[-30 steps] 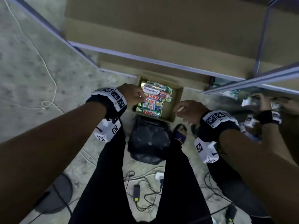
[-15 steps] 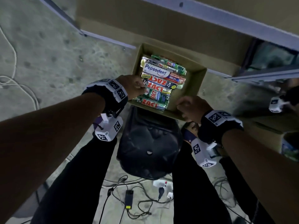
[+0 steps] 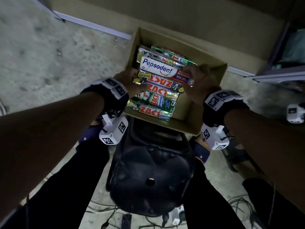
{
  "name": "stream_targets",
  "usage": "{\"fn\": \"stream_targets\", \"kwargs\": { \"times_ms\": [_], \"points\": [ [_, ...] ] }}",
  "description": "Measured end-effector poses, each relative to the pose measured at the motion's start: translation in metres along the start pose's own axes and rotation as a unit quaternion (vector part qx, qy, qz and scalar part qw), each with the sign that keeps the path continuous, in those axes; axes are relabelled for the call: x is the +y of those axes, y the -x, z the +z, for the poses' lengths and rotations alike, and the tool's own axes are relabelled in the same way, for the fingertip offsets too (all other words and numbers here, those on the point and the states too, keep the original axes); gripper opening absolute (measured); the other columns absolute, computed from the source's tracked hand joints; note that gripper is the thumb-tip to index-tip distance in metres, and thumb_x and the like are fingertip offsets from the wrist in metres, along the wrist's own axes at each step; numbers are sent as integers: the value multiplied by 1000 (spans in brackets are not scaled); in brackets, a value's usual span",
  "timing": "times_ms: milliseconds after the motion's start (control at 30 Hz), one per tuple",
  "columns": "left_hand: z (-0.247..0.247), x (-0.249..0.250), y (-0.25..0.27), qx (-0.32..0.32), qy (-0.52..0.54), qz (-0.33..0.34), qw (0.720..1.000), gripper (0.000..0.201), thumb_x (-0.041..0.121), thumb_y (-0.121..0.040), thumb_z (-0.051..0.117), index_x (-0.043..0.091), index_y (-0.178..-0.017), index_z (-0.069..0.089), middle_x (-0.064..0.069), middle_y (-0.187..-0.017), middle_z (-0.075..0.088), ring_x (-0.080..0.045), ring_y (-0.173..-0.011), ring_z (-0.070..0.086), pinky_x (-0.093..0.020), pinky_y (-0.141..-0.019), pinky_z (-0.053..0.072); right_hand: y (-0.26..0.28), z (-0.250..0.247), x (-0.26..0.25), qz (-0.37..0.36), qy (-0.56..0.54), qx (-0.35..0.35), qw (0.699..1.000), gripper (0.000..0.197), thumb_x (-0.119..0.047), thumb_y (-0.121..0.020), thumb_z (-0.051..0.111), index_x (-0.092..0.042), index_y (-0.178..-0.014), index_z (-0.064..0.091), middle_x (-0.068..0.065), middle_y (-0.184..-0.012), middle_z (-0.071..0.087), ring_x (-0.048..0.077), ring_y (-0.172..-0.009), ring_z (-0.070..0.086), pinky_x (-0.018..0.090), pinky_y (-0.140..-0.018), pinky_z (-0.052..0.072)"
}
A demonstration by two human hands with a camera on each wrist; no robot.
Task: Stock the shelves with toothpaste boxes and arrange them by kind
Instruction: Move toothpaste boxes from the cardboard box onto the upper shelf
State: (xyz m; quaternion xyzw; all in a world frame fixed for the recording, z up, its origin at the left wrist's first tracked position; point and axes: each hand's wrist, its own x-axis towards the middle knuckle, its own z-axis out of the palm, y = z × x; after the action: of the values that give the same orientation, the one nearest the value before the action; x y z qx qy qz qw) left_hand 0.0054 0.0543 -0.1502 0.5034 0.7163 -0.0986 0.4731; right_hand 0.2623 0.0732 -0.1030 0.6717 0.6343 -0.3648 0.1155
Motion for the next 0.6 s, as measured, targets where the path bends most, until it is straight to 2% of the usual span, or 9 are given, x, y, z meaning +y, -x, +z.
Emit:
{"fn": "stream_targets", "kwargs": {
  "times_ms": [100, 167, 300, 400, 467, 533, 600],
  "points": [
    [7, -4, -17, 8, -1, -10, 1000, 96, 78, -67, 60, 33, -147, 31, 1, -146, 47, -29, -124, 52, -33, -77, 35, -18, 5, 1, -16, 26, 16, 999, 54, -40, -84, 69, -34, -133, 47, 9, -128, 46, 35, -118, 48, 46, -104, 43],
    [11, -5, -25, 1, -4, -19, 1000, 100, 82, -63, 58, 37, -148, 28, 1, -149, 44, -30, -125, 51, -35, -77, 36, -29, 9, -1, -26, 37, 3, 999, 58, -43, -83, 71, -34, -134, 46, 9, -128, 45, 35, -118, 48, 49, -103, 43],
    [15, -4, -33, 2, -3, -9, 1000, 98, 81, -60, 58, 43, -145, 28, 4, -147, 47, -30, -119, 55, -36, -76, 40, -42, 17, -3, -44, 55, -10, 997, 52, -44, -81, 74, -31, -126, 51, 8, -126, 47, 34, -115, 54, 51, -101, 45],
    [16, -4, -34, -5, -6, 7, 1000, 92, 81, -59, 55, 49, -141, 29, 5, -144, 49, -29, -114, 58, -35, -73, 40, -45, 20, -4, -44, 48, 12, 998, 39, -46, -75, 76, -32, -102, 51, 6, -113, 54, 33, -100, 61, 48, -91, 51],
    [18, -5, -34, 6, -11, 8, 1000, 89, 78, -64, 57, 47, -142, 28, 4, -142, 51, -27, -108, 59, -33, -69, 40, -47, 21, -3, -47, 44, 8, 998, 35, -42, -74, 75, -32, -93, 47, 5, -108, 59, 32, -96, 62, 47, -87, 52],
    [21, -8, -34, 27, -10, 18, 999, 83, 71, -71, 61, 44, -142, 30, 3, -137, 56, -23, -95, 59, -27, -63, 38, -50, 22, -1, -45, 48, 2, 998, 35, -34, -74, 75, -32, -90, 44, 2, -103, 65, 31, -95, 63, 43, -85, 53],
    [23, -11, -32, 38, -7, 40, 998, 75, 63, -75, 64, 42, -140, 32, 2, -133, 58, -26, -98, 61, -29, -67, 39, -55, 21, 2, -36, 46, 1, 998, 35, -31, -73, 75, -33, -93, 46, -2, -95, 67, 26, -88, 65, 34, -78, 52]
  ]
}}
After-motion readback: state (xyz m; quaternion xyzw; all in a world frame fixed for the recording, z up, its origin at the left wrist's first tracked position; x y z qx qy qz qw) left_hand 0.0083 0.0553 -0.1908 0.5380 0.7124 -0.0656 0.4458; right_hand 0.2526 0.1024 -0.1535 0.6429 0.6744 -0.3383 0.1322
